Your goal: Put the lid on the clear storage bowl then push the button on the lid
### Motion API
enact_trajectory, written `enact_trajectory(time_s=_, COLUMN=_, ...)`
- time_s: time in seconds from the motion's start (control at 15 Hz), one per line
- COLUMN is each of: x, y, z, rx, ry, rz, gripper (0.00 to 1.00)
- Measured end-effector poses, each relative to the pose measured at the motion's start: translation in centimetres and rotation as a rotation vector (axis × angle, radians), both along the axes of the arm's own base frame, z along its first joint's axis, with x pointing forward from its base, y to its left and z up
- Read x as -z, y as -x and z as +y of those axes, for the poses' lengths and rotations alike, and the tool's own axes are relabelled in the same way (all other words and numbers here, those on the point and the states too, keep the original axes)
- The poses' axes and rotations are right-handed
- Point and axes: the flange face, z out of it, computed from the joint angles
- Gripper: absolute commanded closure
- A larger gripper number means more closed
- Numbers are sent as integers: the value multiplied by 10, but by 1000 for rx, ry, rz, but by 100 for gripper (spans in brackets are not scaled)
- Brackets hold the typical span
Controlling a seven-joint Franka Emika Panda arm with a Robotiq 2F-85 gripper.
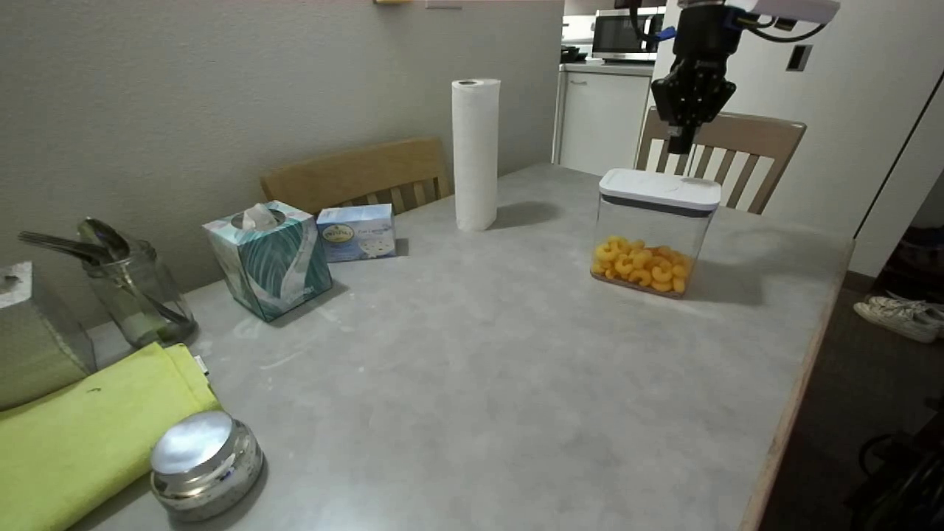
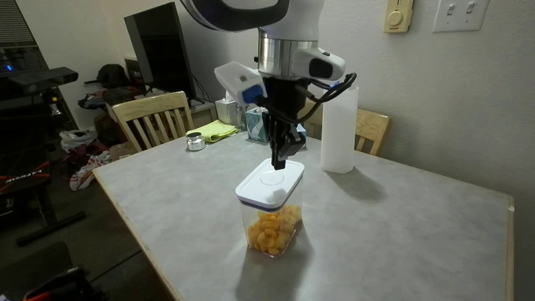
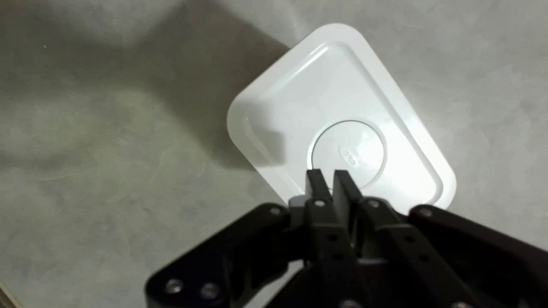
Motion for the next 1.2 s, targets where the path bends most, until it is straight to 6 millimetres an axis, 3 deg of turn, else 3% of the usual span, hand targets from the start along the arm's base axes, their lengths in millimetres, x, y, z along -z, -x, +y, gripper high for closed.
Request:
enact_trajectory(time_s=0.53, x=3, y=7, z=8, rx=-32, ry=-9, rz=5, gripper=1)
enact_trajectory(time_s=1.2, x=10, y=21, z=32, rx=-190, ry=-48, rz=-38, gripper=0)
